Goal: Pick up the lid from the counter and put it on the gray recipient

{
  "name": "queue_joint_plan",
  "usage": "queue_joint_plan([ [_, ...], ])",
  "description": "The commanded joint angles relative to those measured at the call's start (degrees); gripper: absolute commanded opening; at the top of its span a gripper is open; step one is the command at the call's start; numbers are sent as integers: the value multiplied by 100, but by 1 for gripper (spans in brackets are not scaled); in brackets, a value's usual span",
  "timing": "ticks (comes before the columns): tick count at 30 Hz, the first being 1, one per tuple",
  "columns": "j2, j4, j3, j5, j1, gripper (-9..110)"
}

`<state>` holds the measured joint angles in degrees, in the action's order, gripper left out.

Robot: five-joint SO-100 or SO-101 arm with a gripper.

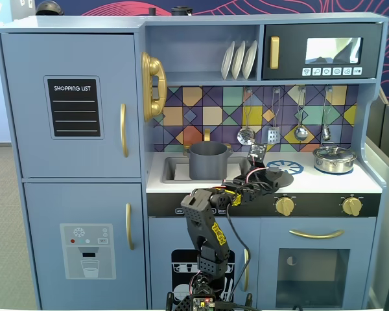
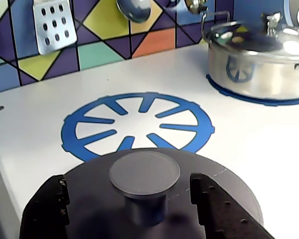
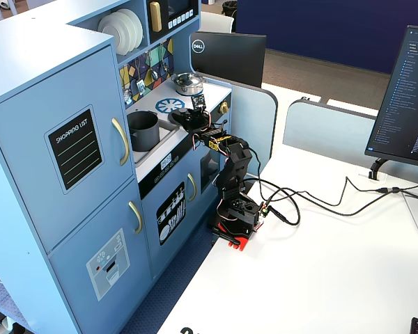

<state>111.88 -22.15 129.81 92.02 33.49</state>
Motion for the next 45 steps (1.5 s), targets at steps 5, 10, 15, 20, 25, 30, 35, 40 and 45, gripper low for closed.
queue_joint_plan([
  [5,-431,-334,-703,141,79,22],
  [10,-650,-360,-888,114,141,21],
  [15,-703,-334,-809,325,158,0],
  [20,-571,-387,-536,255,158,0],
  [25,-413,-396,-519,246,132,0],
  [30,-97,-299,-659,202,79,0],
  [35,325,79,-976,220,18,0],
  [40,826,809,-1573,176,-202,0],
  [45,1336,1573,-2118,44,-738,0],
])
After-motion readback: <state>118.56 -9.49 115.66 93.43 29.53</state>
